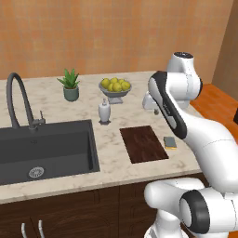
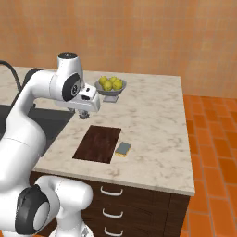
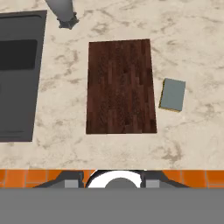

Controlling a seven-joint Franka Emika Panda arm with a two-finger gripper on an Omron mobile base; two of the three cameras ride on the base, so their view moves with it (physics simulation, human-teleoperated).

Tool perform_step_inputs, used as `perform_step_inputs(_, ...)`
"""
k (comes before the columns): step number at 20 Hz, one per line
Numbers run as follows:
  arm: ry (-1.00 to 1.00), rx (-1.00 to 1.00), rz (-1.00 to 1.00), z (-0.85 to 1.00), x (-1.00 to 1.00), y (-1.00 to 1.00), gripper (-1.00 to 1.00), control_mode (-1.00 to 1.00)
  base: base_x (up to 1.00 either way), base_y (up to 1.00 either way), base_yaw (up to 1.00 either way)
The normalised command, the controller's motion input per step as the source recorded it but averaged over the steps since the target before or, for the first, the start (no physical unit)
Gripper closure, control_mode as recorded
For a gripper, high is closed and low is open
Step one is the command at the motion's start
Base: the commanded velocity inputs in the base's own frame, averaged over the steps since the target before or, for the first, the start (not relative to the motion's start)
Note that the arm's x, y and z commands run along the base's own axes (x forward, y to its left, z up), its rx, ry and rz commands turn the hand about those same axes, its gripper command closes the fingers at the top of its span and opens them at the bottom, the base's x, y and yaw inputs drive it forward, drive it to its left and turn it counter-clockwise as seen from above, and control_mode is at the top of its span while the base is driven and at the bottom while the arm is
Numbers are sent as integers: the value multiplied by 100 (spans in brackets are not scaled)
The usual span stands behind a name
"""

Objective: Pick up the sponge from the counter and clean the cutting board by briefly scrubbing or pressing down on the cutting board. Once finished, release the sponge.

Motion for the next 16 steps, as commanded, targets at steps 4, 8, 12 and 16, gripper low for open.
perform_step_inputs(4, 0, -2, 0, -19, -1, -22, -100, -100, 0, 0, 0)
perform_step_inputs(8, 0, -11, -1, -42, 10, -68, -100, -100, 0, 0, 0)
perform_step_inputs(12, 1, 1, -15, -47, 20, -71, -100, -100, 0, 0, 0)
perform_step_inputs(16, 0, 11, -4, -51, 20, -44, -100, -100, 0, 0, 0)
